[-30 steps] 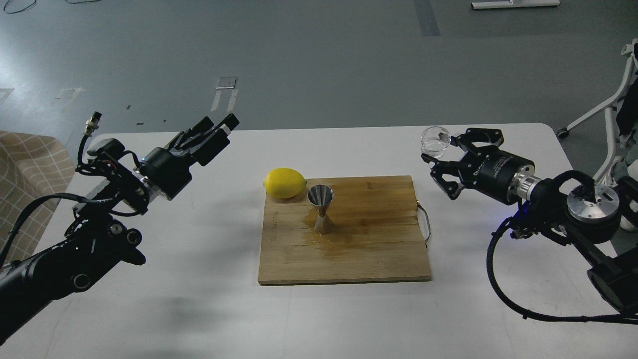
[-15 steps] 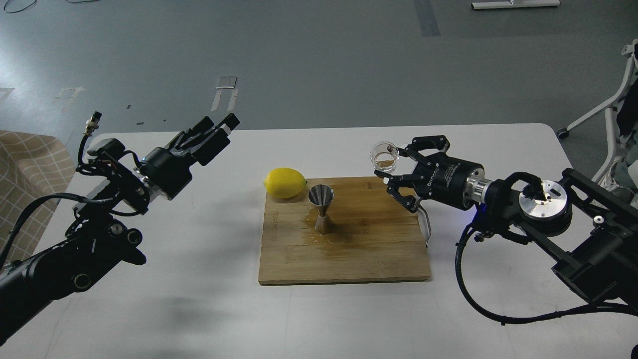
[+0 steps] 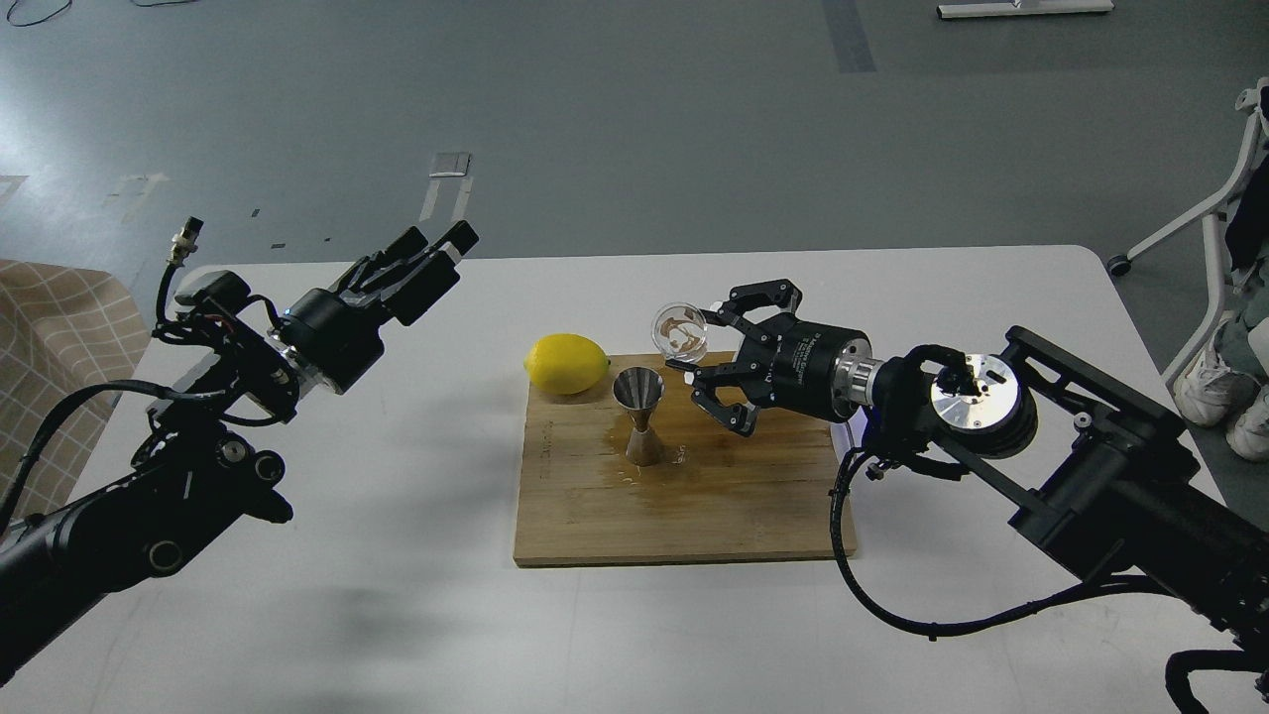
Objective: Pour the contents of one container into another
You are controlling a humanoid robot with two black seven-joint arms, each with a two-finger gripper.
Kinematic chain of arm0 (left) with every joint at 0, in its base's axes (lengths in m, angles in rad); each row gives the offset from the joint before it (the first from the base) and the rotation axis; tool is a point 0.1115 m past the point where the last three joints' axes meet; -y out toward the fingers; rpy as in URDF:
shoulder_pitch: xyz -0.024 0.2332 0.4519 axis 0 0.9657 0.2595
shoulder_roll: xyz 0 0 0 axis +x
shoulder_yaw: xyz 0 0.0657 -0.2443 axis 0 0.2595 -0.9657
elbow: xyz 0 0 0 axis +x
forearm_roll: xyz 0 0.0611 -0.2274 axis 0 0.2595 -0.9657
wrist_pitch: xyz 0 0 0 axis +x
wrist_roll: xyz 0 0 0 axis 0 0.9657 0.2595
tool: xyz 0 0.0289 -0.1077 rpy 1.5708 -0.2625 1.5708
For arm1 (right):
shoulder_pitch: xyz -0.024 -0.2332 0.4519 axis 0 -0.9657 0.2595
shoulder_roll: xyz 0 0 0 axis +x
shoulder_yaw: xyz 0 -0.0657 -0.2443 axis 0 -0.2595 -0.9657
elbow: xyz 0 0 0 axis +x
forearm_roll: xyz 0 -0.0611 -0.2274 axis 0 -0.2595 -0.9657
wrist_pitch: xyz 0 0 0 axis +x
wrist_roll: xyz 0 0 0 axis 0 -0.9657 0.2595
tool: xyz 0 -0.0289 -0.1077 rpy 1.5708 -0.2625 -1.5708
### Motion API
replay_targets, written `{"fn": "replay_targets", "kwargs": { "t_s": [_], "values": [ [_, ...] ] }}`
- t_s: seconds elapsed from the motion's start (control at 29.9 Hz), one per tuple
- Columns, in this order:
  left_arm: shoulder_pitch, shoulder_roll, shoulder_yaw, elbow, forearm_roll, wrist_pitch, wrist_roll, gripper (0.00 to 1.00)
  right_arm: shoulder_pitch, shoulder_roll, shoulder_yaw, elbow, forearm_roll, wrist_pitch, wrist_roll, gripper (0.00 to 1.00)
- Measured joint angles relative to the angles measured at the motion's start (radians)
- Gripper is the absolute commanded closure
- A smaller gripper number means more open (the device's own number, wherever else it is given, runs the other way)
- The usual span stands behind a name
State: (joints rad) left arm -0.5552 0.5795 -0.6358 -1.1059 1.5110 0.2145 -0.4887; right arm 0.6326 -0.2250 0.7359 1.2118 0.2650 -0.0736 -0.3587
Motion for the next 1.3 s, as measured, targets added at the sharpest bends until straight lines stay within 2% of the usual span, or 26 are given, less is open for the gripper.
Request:
{"fn": "replay_targets", "kwargs": {
  "t_s": [0.57, 1.3],
  "values": [
    [-0.001, -0.004, -0.001, 0.0, 0.0, 0.0, 0.0, 0.02, 0.074, 0.002, -0.076, -0.018, -0.072, 0.004, 0.006, 0.76],
    [-0.004, -0.005, -0.001, 0.0, 0.0, 0.0, 0.0, 0.02, 0.153, 0.021, -0.158, -0.014, -0.215, 0.006, 0.044, 0.76]
  ]
}}
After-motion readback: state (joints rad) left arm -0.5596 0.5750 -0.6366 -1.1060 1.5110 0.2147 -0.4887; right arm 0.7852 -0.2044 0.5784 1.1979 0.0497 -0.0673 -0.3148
